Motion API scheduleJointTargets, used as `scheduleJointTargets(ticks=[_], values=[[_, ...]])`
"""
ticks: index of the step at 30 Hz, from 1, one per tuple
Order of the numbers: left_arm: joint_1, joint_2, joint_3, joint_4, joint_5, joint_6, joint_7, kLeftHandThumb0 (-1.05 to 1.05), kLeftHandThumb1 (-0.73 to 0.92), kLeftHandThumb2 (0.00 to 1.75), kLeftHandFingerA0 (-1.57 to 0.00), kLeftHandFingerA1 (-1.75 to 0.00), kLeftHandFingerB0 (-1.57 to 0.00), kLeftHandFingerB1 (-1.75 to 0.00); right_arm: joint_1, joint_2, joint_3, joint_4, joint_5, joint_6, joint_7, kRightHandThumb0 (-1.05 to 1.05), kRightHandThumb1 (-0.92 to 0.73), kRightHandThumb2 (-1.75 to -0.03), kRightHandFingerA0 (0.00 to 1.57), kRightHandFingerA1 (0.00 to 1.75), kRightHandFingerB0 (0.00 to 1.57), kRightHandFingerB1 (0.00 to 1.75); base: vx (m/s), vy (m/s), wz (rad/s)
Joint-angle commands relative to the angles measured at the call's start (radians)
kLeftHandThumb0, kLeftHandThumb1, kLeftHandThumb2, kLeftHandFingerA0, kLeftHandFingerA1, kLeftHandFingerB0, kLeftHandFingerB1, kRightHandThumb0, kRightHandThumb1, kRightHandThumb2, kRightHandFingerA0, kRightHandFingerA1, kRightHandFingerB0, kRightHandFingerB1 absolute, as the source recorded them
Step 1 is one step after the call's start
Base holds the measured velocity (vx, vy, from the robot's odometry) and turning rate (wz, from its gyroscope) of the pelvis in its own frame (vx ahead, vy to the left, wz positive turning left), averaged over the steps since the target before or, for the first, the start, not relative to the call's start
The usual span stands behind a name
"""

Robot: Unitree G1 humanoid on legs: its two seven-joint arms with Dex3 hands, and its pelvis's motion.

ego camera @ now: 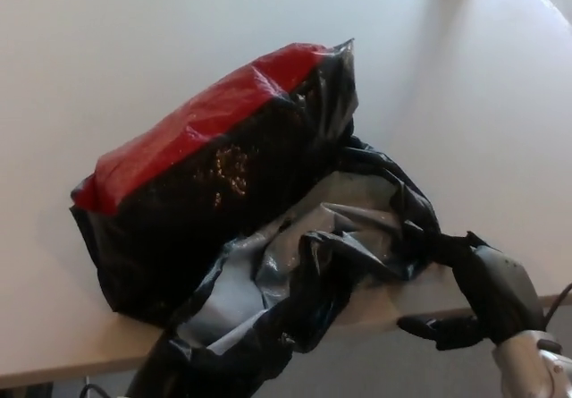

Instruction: A plastic bag is kept infront of the robot in the middle of the desk and the robot uses both its hands to grab it from the top and lifts it up and then releases it.

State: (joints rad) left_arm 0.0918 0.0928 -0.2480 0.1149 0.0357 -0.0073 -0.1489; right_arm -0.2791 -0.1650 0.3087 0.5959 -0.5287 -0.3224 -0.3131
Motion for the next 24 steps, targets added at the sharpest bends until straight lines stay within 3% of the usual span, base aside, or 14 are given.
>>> scheduleJointTargets(ticks=[1, 2, 3, 4, 6, 7, 10, 12, 14, 22, 23, 24], values=[[0.002, -0.008, -0.018, -0.016, 0.029, 0.038, -0.002, -0.48, 0.57, 0.82, -0.85, -1.33, -0.61, -1.17, -0.092, 0.118, 0.062, -0.025, 0.001, 0.084, 0.085, -0.45, -0.75, -0.62, 0.71, 1.20, 0.67, 0.59, 0.00, -0.018, -0.38], [0.005, -0.009, -0.021, -0.010, 0.032, 0.030, -0.003, -0.49, 0.57, 0.82, -0.86, -1.34, -0.61, -1.18, -0.105, 0.127, 0.066, -0.023, -0.004, 0.096, 0.082, -0.48, -0.74, -0.68, 0.69, 1.44, 0.68, 0.74, 0.00, -0.016, -0.36], [0.006, -0.009, -0.022, -0.009, 0.032, 0.030, -0.003, -0.49, 0.57, 0.82, -0.86, -1.34, -0.61, -1.18, -0.109, 0.129, 0.068, -0.022, -0.005, 0.099, 0.082, -0.48, -0.74, -0.68, 0.69, 1.44, 0.68, 0.74, -0.01, -0.010, -0.39], [0.009, -0.007, -0.017, 0.005, 0.027, 0.018, -0.005, -0.31, 0.74, 0.51, -0.56, -1.73, -0.40, -1.56, -0.138, 0.151, 0.062, -0.012, 0.008, 0.129, 0.094, -0.46, -0.81, -0.66, 0.63, 1.62, 0.64, 1.02, -0.01, -0.011, -0.31], [0.013, -0.007, -0.010, 0.014, 0.020, 0.015, -0.006, -0.35, 0.73, 0.54, -0.61, -1.71, -0.42, -1.53, -0.170, 0.168, 0.055, 0.003, 0.016, 0.157, 0.106, -0.45, -0.81, -0.67, 0.63, 1.56, 0.66, 0.92, -0.01, -0.010, -0.26], [0.014, -0.007, -0.010, 0.013, 0.023, 0.024, -0.004, -0.48, 0.56, 0.82, -0.92, -1.36, -0.60, -1.17, -0.189, 0.171, 0.046, 0.014, 0.023, 0.161, 0.108, -0.42, -0.82, -0.66, 0.61, 1.60, 0.65, 0.97, -0.01, -0.011, -0.23], [0.018, -0.004, -0.007, 0.015, 0.030, 0.023, 0.000, -0.48, 0.57, 0.82, -0.92, -1.36, -0.60, -1.17, -0.241, 0.183, 0.019, 0.054, 0.039, 0.170, 0.112, -0.42, -0.80, -0.66, 0.64, 1.57, 0.69, 0.83, -0.03, -0.005, -0.17], [0.019, -0.001, -0.001, 0.026, 0.026, 0.013, -0.007, -0.49, 0.57, 0.83, -0.92, -1.37, -0.61, -1.17, -0.273, 0.168, 0.006, 0.065, 0.042, 0.163, 0.122, -0.42, -0.79, -0.65, 0.70, 1.36, 0.74, 0.69, -0.03, 0.005, 0.08], [0.024, 0.000, 0.005, 0.024, 0.020, 0.013, -0.012, -0.48, 0.56, 0.83, -0.94, -1.37, -0.61, -1.17, -0.274, 0.166, -0.002, 0.059, 0.053, 0.157, 0.131, -0.43, -0.77, -0.65, 0.76, 1.35, 0.76, 0.71, -0.02, 0.008, 0.08], [0.049, 0.004, 0.013, 0.024, 0.040, -0.012, 0.002, -0.47, 0.55, 0.82, -0.90, -1.34, -0.63, -1.18, -0.143, 0.134, 0.003, -0.112, 0.062, 0.165, 0.181, -0.43, -0.76, -0.62, 0.79, 1.41, 0.78, 0.71, 0.00, 0.002, 0.01], [0.057, 0.005, 0.012, 0.021, 0.041, -0.015, 0.002, -0.33, 0.71, 0.57, -0.57, -1.65, -0.44, -1.51, -0.116, 0.129, 0.004, -0.134, 0.066, 0.157, 0.186, -0.42, -0.75, -0.65, 0.81, 1.40, 0.79, 0.68, 0.00, 0.000, 0.00], [0.060, 0.004, 0.012, 0.020, 0.042, -0.016, 0.001, -0.33, 0.71, 0.57, -0.57, -1.65, -0.44, -1.51, -0.103, 0.126, 0.004, -0.147, 0.067, 0.156, 0.190, -0.42, -0.75, -0.65, 0.81, 1.40, 0.79, 0.68, 0.00, 0.000, 0.00]])
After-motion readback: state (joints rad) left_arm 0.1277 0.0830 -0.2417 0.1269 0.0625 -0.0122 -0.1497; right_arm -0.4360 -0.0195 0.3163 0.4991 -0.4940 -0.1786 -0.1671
